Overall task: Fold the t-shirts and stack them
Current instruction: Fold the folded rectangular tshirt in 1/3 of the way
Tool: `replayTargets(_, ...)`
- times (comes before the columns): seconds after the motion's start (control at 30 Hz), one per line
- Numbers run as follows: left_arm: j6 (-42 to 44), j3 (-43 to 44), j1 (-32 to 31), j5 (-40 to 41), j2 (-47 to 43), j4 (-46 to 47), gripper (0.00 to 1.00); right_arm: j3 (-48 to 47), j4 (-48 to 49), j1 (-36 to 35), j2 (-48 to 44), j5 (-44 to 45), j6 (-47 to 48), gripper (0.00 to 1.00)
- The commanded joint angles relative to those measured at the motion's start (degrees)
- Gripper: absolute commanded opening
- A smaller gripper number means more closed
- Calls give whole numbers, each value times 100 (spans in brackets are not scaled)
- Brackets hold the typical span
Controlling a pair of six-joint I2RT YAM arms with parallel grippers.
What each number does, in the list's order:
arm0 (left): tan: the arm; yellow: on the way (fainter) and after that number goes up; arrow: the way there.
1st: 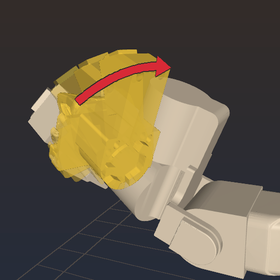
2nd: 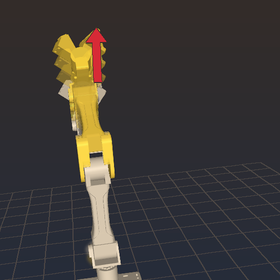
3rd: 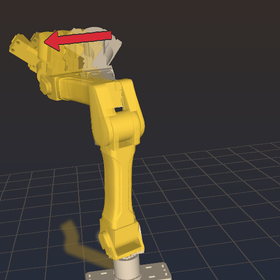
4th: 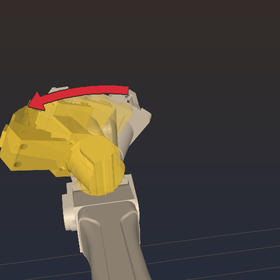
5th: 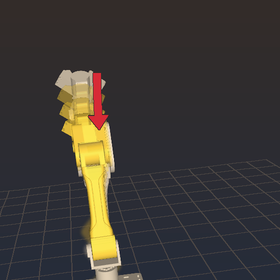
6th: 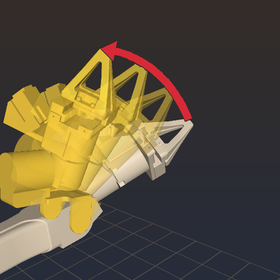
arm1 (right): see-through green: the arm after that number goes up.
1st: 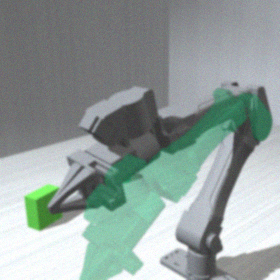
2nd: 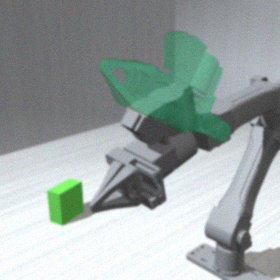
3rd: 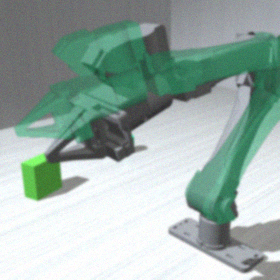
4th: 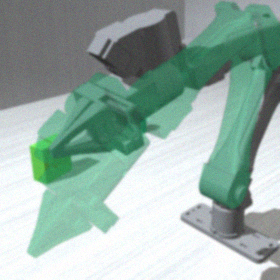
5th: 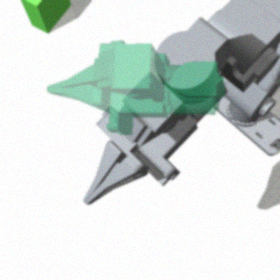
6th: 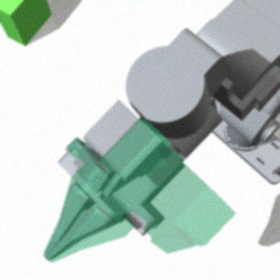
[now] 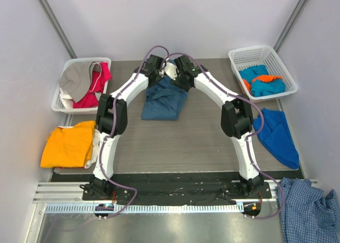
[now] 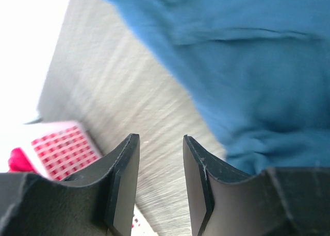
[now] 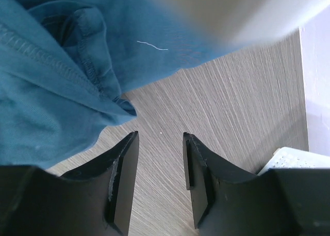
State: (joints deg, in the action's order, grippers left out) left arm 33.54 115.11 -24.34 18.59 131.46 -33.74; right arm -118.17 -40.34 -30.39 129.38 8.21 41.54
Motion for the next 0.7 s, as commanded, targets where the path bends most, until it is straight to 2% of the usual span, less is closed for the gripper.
replayTargets(0.0,-190,-6,-45,839,-305,579,43,214,447,-63,-466,207,-418,47)
replayTargets(0.17,-278,-348,-54,462,-918,289,47,1041,650,-177,-1054,146,-568,47)
replayTargets(0.4,-164,-1279,-45,-1127,-1728,-282,50,1779,922,-213,-1407,84,-665,47)
replayTargets(0.5,-93,-1377,-45,-1523,-1790,-537,49,1929,940,-213,-1460,120,-682,47)
replayTargets(0.67,30,-1061,-45,-2666,-1527,-1344,46,2149,1001,-213,-1565,234,-630,47)
